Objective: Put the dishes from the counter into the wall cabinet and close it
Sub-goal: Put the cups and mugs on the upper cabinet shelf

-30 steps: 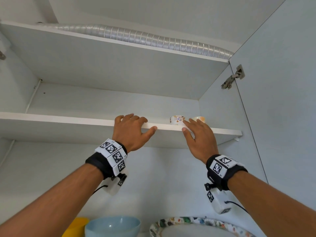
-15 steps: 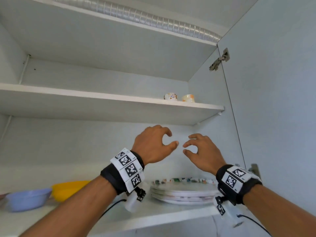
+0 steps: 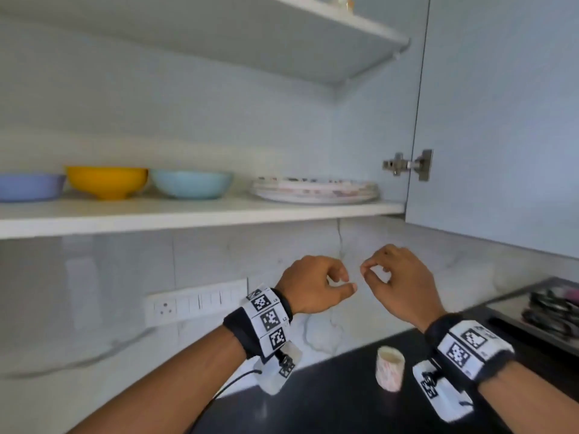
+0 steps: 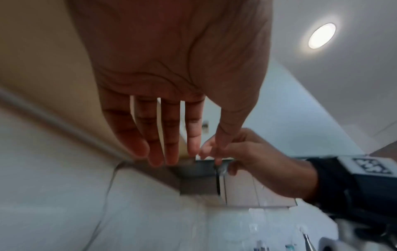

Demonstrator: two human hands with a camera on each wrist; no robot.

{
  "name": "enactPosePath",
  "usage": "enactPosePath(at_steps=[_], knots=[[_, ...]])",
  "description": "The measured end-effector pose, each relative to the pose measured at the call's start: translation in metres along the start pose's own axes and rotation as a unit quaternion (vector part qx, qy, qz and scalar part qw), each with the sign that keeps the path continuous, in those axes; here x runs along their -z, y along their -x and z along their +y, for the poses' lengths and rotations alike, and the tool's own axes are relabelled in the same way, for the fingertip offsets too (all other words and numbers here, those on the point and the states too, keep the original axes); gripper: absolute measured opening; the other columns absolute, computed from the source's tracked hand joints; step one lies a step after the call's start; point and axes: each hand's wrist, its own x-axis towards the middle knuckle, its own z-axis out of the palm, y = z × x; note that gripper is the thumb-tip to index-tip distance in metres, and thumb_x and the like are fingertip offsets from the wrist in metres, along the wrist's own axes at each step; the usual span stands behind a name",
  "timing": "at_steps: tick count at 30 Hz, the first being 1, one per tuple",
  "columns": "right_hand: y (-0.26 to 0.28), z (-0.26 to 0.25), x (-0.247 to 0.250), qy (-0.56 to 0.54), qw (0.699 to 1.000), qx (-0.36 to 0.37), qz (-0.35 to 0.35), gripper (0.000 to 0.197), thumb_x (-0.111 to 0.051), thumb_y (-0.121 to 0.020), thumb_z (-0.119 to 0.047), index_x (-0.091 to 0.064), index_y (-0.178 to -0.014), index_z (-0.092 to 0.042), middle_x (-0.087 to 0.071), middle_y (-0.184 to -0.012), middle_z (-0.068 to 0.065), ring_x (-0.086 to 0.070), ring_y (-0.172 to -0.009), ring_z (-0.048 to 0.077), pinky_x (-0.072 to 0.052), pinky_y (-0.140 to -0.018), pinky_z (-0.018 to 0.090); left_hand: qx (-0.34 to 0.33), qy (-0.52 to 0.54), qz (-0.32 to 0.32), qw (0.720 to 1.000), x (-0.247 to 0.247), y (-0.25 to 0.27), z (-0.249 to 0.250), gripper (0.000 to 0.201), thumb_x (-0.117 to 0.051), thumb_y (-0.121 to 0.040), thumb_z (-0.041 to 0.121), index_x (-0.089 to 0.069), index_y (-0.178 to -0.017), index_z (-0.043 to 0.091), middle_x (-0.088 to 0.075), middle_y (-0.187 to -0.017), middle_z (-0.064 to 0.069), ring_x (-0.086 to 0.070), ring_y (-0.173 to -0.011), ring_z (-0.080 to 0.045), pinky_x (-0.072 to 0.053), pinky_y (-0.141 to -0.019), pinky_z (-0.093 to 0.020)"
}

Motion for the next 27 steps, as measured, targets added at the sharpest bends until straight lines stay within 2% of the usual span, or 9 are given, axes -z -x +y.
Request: enactPosePath(at_steps=[2,4,7,10,13,16,19,21,27], knots=[[0.037,0.018,-0.015,0.0,0.998,-0.044,-0.049,0.008,-0.065,-0.085,-0.031,-0.069,-0.083,-0.037,-0.058,-0.089,-0.02,-0.05,-0.083,0.005,-0.037,-0.066,0.025,0.042,0.015,-0.035,0.998,-0.044,0.008,-0.027,0.028,-0.065,-0.081,0.056,-0.068,-0.095,0.033,-0.067,-0.098,0.017,-0.064,-0.09,-0.008,-0.053,-0.085,-0.031],[0.077,0.036,-0.033,-0.001,0.99,-0.088,-0.108,0.009,-0.063,-0.085,-0.03,-0.069,-0.082,-0.036,-0.06,-0.089,-0.018,-0.053,-0.083,0.006,-0.041,-0.066,0.027,0.094,0.004,-0.087,0.992,-0.094,0.02,-0.059,0.029,-0.066,-0.083,0.052,-0.067,-0.104,0.032,-0.066,-0.111,0.012,-0.061,-0.104,-0.013,-0.049,-0.092,-0.031],[0.138,0.07,-0.061,0.029,0.974,-0.125,-0.187,0.007,-0.062,-0.084,-0.033,-0.069,-0.082,-0.033,-0.059,-0.089,-0.016,-0.049,-0.083,0.004,-0.042,-0.064,0.027,0.158,-0.054,-0.176,0.97,-0.167,0.04,-0.106,0.044,-0.063,-0.083,0.055,-0.058,-0.121,0.032,-0.057,-0.131,0.004,-0.053,-0.121,-0.019,-0.043,-0.101,-0.035],[0.187,0.103,-0.09,0.035,0.953,-0.172,-0.248,0.008,-0.059,-0.086,-0.037,-0.067,-0.084,-0.034,-0.058,-0.089,-0.016,-0.053,-0.087,0.006,-0.05,-0.067,0.03,0.211,-0.101,-0.259,0.937,-0.223,0.059,-0.145,0.063,-0.061,-0.081,0.059,-0.048,-0.136,0.031,-0.047,-0.144,0.002,-0.047,-0.129,-0.023,-0.041,-0.106,-0.04],[0.227,0.138,-0.115,0.044,0.925,-0.219,-0.307,0.01,-0.057,-0.087,-0.039,-0.066,-0.088,-0.036,-0.055,-0.087,-0.017,-0.054,-0.086,0.006,-0.052,-0.07,0.032,0.259,-0.143,-0.306,0.905,-0.273,0.08,-0.18,0.08,-0.062,-0.075,0.063,-0.039,-0.145,0.032,-0.029,-0.158,0.002,-0.026,-0.145,-0.029,-0.03,-0.113,-0.052],[0.251,0.18,-0.138,0.048,0.903,-0.246,-0.35,0.016,-0.058,-0.088,-0.039,-0.065,-0.102,-0.037,-0.057,-0.095,-0.017,-0.057,-0.092,0.007,-0.051,-0.073,0.031,0.314,-0.155,-0.338,0.874,-0.319,0.093,-0.218,0.095,-0.064,-0.067,0.066,-0.026,-0.15,0.038,-0.009,-0.164,0.002,-0.004,-0.149,-0.036,-0.021,-0.113,-0.063],[0.253,0.203,-0.148,0.045,0.896,-0.268,-0.351,0.031,-0.06,-0.087,-0.039,-0.059,-0.118,-0.037,-0.058,-0.104,-0.014,-0.058,-0.101,0.011,-0.051,-0.075,0.034,0.346,-0.16,-0.323,0.866,-0.319,0.103,-0.23,0.114,-0.069,-0.059,0.072,-0.011,-0.153,0.04,0.001,-0.164,0.001,0.004,-0.148,-0.041,-0.02,-0.112,-0.066],[0.249,0.234,-0.166,0.035,0.89,-0.283,-0.357,0.044,-0.062,-0.085,-0.042,-0.052,-0.128,-0.038,-0.058,-0.111,-0.01,-0.058,-0.107,0.016,-0.052,-0.08,0.038,0.374,-0.145,-0.329,0.855,-0.326,0.1,-0.235,0.121,-0.074,-0.061,0.07,-0.002,-0.154,0.039,0.005,-0.164,-0.001,0.005,-0.147,-0.044,-0.021,-0.112,-0.066],[0.21,0.3,-0.223,-0.075,0.859,-0.384,-0.332,0.089,-0.077,-0.075,-0.043,-0.029,-0.149,-0.03,-0.049,-0.142,0.007,-0.053,-0.125,0.027,-0.046,-0.1,0.047,0.412,-0.102,-0.346,0.836,-0.327,0.098,-0.238,0.12,-0.082,-0.063,0.061,-0.01,-0.156,0.035,0.001,-0.165,-0.004,0.0,-0.147,-0.046,-0.02,-0.116,-0.062]])
